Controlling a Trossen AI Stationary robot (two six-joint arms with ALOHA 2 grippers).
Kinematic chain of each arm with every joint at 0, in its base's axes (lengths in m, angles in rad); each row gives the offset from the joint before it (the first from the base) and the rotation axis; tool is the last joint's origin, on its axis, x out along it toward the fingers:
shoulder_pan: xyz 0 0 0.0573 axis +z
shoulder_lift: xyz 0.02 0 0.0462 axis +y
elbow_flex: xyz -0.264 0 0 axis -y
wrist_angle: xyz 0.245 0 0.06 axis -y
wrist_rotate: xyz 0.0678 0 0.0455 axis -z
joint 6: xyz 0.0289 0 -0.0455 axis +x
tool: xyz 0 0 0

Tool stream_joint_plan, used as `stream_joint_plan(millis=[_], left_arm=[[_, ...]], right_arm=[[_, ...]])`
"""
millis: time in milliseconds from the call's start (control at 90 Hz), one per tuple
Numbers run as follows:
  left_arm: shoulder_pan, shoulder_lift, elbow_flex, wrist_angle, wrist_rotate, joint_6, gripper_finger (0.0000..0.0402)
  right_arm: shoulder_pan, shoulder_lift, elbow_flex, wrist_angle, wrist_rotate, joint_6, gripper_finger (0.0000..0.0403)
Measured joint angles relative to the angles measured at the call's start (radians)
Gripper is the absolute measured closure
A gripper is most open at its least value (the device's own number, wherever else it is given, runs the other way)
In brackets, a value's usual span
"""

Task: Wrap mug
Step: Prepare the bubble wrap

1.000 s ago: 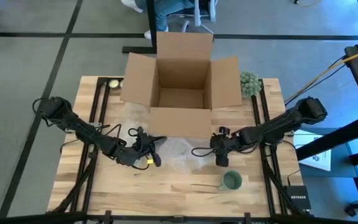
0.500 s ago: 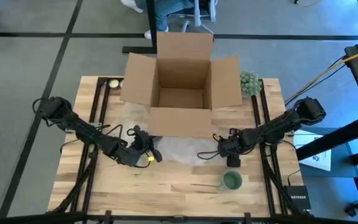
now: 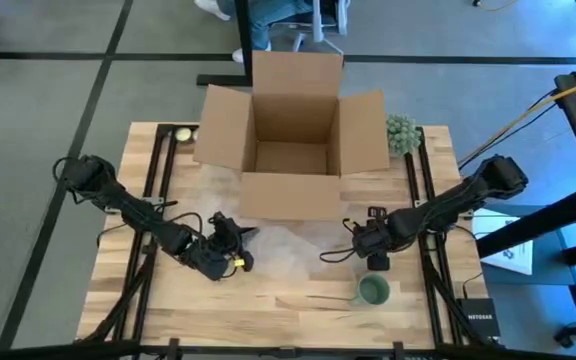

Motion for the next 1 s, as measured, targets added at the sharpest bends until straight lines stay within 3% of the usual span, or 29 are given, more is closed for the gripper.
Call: stream_joint_plan(millis=[144,311,533,656,756,1000], left_arm=[[0.028,-0.003,0.000,-0.001,0.087,0.003,0.0392],[0.083,-0.003,0.000,0.002,0.209,0.068,0.0337],[0.123,-0.063,0.021,-0.005,0.408,0.363,0.0272],[0.108,-0.111,0.058,-0.041,0.426,0.473,0.0268],[0.093,-0.141,0.088,-0.172,0.424,0.471,0.0270],[0.094,-0.131,0.089,-0.352,0.430,0.304,0.0271]], right_arm=[[0.000,-0.006,0.018,0.089,0.039,-0.015,0.0226],[-0.001,-0.006,0.019,0.211,0.052,-0.027,0.0226],[0.000,-0.006,0.010,0.320,0.049,-0.018,0.0226],[0.000,-0.004,-0.018,0.400,0.050,-0.025,0.0226],[0.000,0.002,-0.034,0.388,0.048,-0.021,0.0226],[-0.001,0.002,-0.051,0.219,0.049,-0.026,0.0226]])
